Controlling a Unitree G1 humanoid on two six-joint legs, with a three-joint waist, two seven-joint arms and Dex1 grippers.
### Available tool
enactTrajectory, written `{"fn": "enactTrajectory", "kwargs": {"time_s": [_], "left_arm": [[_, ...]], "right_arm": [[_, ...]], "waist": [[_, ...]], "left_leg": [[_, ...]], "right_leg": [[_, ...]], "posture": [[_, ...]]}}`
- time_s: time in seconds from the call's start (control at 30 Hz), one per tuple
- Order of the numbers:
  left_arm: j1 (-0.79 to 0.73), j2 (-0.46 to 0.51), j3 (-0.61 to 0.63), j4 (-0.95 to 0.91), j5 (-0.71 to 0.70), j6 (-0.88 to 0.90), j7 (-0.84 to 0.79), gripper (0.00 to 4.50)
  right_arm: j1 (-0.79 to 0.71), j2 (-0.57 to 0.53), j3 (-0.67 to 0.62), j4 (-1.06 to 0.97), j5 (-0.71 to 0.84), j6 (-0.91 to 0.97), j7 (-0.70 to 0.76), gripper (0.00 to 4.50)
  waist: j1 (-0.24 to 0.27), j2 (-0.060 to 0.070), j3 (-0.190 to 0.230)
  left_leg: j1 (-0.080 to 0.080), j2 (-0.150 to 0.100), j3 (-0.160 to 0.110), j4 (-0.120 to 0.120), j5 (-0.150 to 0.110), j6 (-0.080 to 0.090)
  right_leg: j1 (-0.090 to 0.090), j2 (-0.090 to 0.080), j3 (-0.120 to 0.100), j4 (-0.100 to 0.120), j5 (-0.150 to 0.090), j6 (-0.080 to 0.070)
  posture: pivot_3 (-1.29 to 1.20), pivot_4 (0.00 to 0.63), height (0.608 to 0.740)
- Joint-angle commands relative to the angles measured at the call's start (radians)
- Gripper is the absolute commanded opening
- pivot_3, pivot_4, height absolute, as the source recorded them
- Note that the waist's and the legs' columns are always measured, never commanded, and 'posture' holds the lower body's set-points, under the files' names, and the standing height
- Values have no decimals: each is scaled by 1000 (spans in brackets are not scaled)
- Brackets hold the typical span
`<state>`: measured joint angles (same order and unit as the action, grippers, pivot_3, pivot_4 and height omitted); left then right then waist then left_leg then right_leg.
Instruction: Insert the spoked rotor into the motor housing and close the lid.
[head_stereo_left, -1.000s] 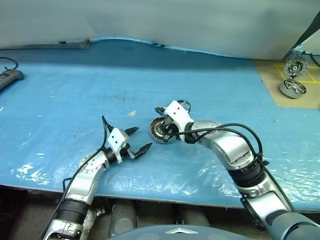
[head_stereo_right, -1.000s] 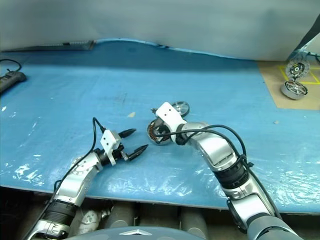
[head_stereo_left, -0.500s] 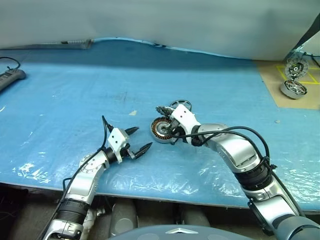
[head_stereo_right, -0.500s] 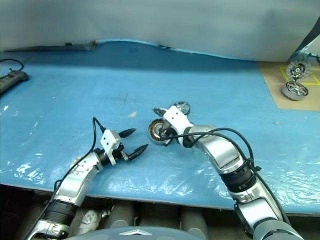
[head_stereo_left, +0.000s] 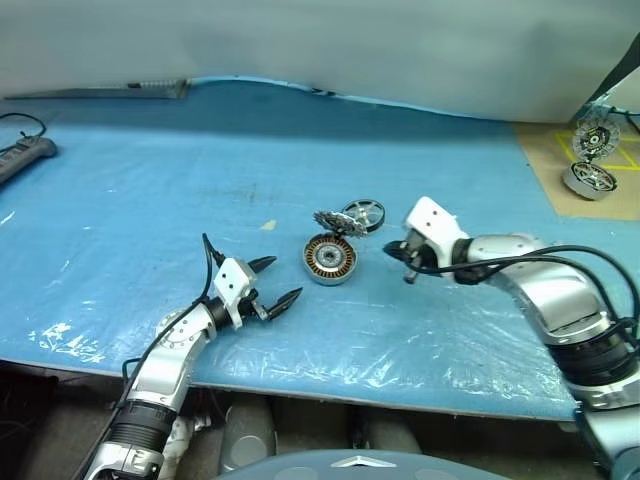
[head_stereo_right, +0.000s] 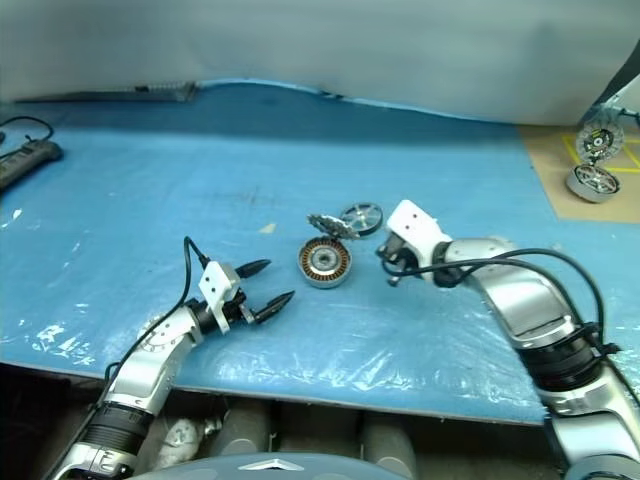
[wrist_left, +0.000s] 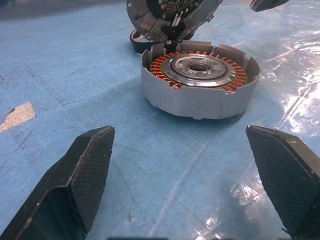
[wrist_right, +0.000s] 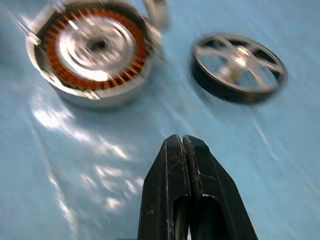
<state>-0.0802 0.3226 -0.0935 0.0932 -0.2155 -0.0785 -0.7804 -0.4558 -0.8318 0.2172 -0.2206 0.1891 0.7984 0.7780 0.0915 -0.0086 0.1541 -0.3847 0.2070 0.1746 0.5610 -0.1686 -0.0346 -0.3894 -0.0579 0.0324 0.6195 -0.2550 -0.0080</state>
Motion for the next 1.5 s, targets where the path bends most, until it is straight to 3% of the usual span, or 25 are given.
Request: {"fn": "enactTrajectory", "kwargs": {"time_s": [0.03,0.17,0.43,0.63,1.2,1.37,1.5], "left_arm": [[-6,-1,1,-39,-9,-7,2,4500],[-1,0,1,-47,-8,-3,5,4500],[14,3,5,-68,-8,5,17,4500],[17,2,5,-73,-5,4,29,4500],[13,-4,-2,-59,0,-6,43,4500],[6,-5,-2,-52,0,-8,41,4500],[6,-6,-2,-51,0,-10,42,4500]], "right_arm": [[-79,7,18,139,-54,-124,38,926],[-198,58,48,345,-118,-232,49,2278],[-479,226,29,774,-149,-367,76,2278],[-578,339,25,952,-164,-412,82,2278],[-520,366,28,896,-189,-368,177,2278],[-513,366,24,886,-200,-372,160,3483],[-506,366,33,875,-216,-380,155,3483]], "waist": [[-4,0,0],[-11,0,0],[-21,0,0],[-20,0,0],[-14,1,0],[-15,1,0],[-15,1,0]], "left_leg": [[0,0,0,1,0,0],[-1,0,0,2,0,0],[-5,0,0,4,0,1],[-15,1,0,7,1,3],[-19,3,-1,14,1,2],[-19,3,-1,15,1,3],[-19,3,-1,15,1,3]], "right_leg": [[0,0,0,1,0,-1],[-1,0,0,3,-2,-4],[-3,0,-1,4,-2,-5],[-12,0,-3,7,-1,-4],[-16,0,-4,15,-1,-6],[-17,0,-3,17,-1,-6],[-17,0,-3,17,-1,-6]], "posture": [[0,150,740],[0,150,740],[0,150,740],[0,150,740],[0,150,740],[0,150,740],[0,150,740]]}}
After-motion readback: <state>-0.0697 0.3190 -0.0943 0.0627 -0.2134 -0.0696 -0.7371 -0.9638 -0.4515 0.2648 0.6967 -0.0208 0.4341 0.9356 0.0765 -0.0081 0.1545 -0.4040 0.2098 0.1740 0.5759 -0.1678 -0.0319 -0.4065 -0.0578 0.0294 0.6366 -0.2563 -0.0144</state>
